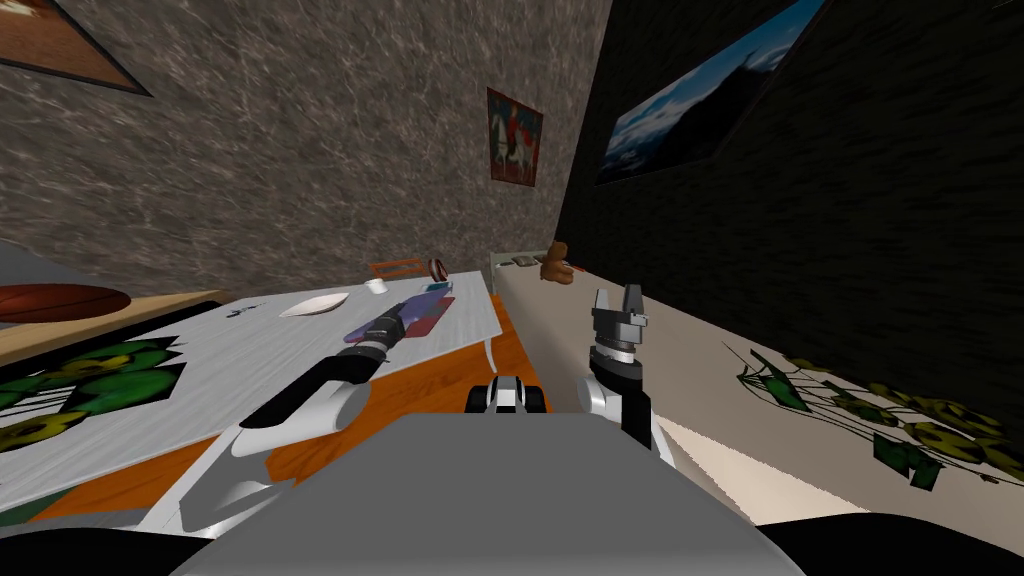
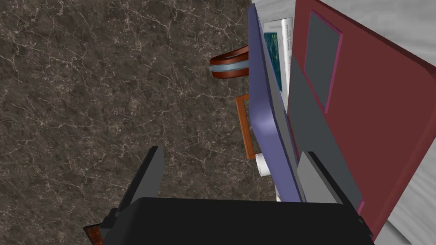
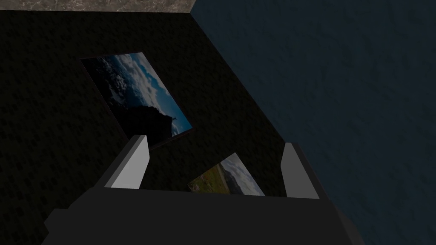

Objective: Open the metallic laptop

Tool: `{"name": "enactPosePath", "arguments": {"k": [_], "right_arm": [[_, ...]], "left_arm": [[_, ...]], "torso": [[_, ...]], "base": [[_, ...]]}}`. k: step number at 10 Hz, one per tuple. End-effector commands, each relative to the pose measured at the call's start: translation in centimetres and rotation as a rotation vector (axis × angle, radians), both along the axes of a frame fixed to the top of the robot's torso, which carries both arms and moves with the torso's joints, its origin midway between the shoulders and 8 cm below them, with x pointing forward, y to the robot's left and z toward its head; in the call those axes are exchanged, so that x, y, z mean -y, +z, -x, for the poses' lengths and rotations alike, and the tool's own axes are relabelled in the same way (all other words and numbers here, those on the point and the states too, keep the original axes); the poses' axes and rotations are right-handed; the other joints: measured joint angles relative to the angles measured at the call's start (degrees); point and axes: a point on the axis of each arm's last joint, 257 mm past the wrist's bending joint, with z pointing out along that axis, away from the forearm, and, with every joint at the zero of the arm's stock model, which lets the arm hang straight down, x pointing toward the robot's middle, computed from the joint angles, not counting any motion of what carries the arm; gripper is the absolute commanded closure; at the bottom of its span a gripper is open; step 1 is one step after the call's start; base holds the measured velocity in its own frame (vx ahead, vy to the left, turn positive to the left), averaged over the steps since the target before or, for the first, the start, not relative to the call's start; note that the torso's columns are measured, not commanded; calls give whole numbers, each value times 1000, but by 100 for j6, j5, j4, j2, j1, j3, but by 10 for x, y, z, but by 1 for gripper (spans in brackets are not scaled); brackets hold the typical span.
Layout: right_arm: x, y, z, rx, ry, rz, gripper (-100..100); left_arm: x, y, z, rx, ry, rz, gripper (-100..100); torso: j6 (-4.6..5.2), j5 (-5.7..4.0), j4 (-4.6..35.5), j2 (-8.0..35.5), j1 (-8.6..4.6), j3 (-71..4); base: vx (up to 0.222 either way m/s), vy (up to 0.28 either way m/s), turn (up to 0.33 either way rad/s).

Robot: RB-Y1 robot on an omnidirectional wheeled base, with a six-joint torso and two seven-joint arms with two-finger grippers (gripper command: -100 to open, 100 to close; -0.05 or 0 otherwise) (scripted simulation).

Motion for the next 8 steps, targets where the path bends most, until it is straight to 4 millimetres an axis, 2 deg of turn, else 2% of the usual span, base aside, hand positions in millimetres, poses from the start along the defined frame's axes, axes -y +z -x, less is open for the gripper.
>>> {"name": "enactPosePath", "arguments": {"k": [1,2,3,4,8], "right_arm": [[0,0,0,0,0,0,0],[0,0,0,0,0,0,0],[0,0,0,0,0,0,0],[0,0,0,0,0,0,0],[0,0,0,0,0,0,0]], "left_arm": [[-5,16,4,4,11,-2,-100],[-6,22,6,4,15,-2,-100],[-6,17,5,0,13,-1,-100],[-6,16,5,-3,14,1,0],[-7,16,5,-5,16,1,0]], "torso": [[0,0,0,0,0,0],[-1,0,0,0,2,0],[-1,1,0,0,4,0],[-3,5,-2,-2,10,0],[0,15,-11,-8,13,-2]], "base": [[-3,-10,-58],[-4,-10,-52],[0,0,0],[0,0,0],[1,1,1]]}}
